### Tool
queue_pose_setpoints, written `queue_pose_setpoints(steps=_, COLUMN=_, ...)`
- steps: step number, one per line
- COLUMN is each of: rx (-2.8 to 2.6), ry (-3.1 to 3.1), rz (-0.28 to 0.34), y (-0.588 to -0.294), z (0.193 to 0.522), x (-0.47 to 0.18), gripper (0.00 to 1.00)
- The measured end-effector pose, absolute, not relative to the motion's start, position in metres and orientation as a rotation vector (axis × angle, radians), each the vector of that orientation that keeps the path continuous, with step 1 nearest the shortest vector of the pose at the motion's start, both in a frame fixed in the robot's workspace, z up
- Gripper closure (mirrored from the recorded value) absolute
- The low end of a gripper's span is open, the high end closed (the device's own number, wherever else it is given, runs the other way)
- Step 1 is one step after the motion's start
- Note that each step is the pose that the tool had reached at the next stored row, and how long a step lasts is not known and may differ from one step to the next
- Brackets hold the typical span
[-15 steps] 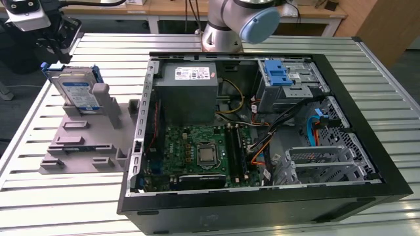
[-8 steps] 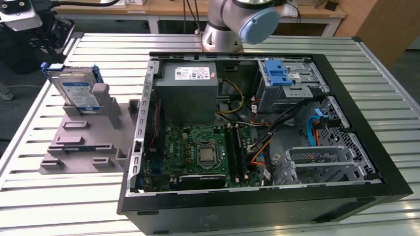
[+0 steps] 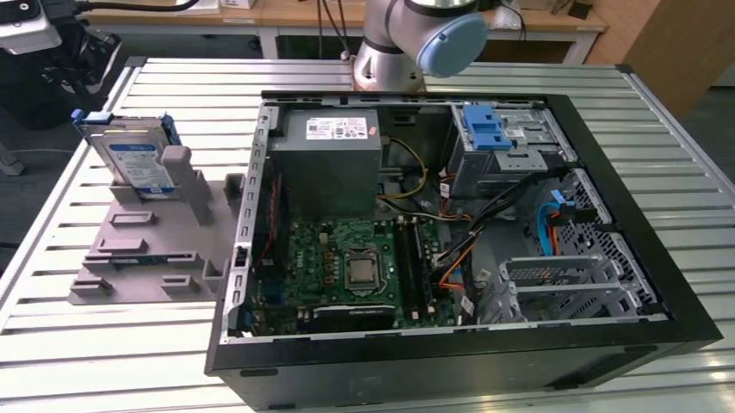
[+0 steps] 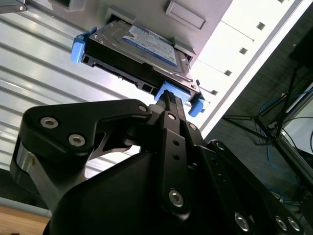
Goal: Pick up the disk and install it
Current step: 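Reach for the disk, then pick up the disk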
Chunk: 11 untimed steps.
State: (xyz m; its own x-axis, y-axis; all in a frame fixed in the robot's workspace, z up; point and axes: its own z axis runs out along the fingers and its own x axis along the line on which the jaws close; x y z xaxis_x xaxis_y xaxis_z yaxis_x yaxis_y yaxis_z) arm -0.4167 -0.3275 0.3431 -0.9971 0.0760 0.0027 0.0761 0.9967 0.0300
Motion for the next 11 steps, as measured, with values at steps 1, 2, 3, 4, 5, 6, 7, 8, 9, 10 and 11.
queue_pose_setpoints(steps=1, rx=-0.119, ry=-3.138, rz=-0.047, y=-0.3275, z=0.3432, x=-0.4173, gripper=0.89)
queue_pose_setpoints(steps=2, rx=-0.119, ry=-3.138, rz=-0.047, y=-0.3275, z=0.3431, x=-0.4174, gripper=0.89)
queue_pose_setpoints(steps=3, rx=-0.119, ry=-3.138, rz=-0.047, y=-0.3275, z=0.3431, x=-0.4177, gripper=0.89)
queue_pose_setpoints(steps=4, rx=-0.119, ry=-3.139, rz=-0.047, y=-0.3275, z=0.3431, x=-0.418, gripper=0.89)
queue_pose_setpoints(steps=5, rx=-0.119, ry=-3.139, rz=-0.047, y=-0.3275, z=0.3431, x=-0.418, gripper=0.89)
queue_pose_setpoints(steps=6, rx=-0.119, ry=-3.139, rz=-0.047, y=-0.3275, z=0.3431, x=-0.418, gripper=0.89)
queue_pose_setpoints(steps=7, rx=-0.119, ry=-3.139, rz=-0.047, y=-0.3275, z=0.3431, x=-0.418, gripper=0.89)
queue_pose_setpoints(steps=8, rx=-0.119, ry=-3.139, rz=-0.047, y=-0.3275, z=0.3432, x=-0.418, gripper=0.89)
queue_pose_setpoints(steps=9, rx=-0.119, ry=-3.139, rz=-0.047, y=-0.3275, z=0.3432, x=-0.4181, gripper=0.89)
queue_pose_setpoints(steps=10, rx=-0.119, ry=-3.139, rz=-0.047, y=-0.3275, z=0.3431, x=-0.4181, gripper=0.89)
queue_pose_setpoints(steps=11, rx=-0.119, ry=-3.139, rz=-0.047, y=-0.3275, z=0.3431, x=-0.4181, gripper=0.89)
